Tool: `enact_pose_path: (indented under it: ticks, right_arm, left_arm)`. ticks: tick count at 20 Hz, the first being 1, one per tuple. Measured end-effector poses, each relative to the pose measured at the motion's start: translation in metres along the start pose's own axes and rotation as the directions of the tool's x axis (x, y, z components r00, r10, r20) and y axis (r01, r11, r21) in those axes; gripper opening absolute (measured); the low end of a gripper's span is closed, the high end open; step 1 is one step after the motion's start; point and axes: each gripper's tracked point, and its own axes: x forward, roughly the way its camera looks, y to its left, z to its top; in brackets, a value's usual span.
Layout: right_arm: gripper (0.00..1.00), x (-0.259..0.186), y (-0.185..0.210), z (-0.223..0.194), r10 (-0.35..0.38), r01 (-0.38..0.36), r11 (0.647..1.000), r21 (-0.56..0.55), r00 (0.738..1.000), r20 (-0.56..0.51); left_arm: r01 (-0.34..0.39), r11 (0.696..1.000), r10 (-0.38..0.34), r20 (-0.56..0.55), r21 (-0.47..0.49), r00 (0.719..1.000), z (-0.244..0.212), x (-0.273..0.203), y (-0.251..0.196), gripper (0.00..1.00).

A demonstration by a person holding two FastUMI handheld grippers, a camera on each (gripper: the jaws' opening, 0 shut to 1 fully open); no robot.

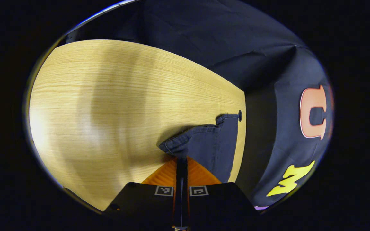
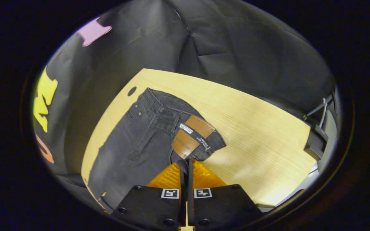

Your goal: Grasp the waist and the cuffs of the jeans and fold them to make the two legs overlap; first hold the waist and fold one-third of the jeans toward the cuffs, then hold the cuffs and fold the remaining one-third in the same direction to finish folding.

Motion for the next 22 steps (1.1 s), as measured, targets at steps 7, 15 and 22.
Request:
enact_pose_path:
  ticks: [7,15,22]
  right_arm:
    - [0.00,-0.036,0.053,0.025,0.096,-0.067,0.979,0.194,0.985,-0.144]
    - [0.02,-0.016,0.147,0.078,0.176,-0.111,0.957,0.268,0.956,-0.235]
    - [0.02,0.027,0.190,0.108,0.177,-0.103,0.955,0.277,0.950,-0.256]
  left_arm:
    - [-0.012,0.977,0.000,-0.053,-0.211,0.999,0.002,-0.022,-0.038,0.04]
    - [-0.021,0.952,0.000,-0.069,-0.306,0.998,0.028,0.005,-0.120,0.04]
    - [-0.017,0.967,-0.009,-0.102,-0.253,0.995,0.028,0.071,-0.195,0.04]
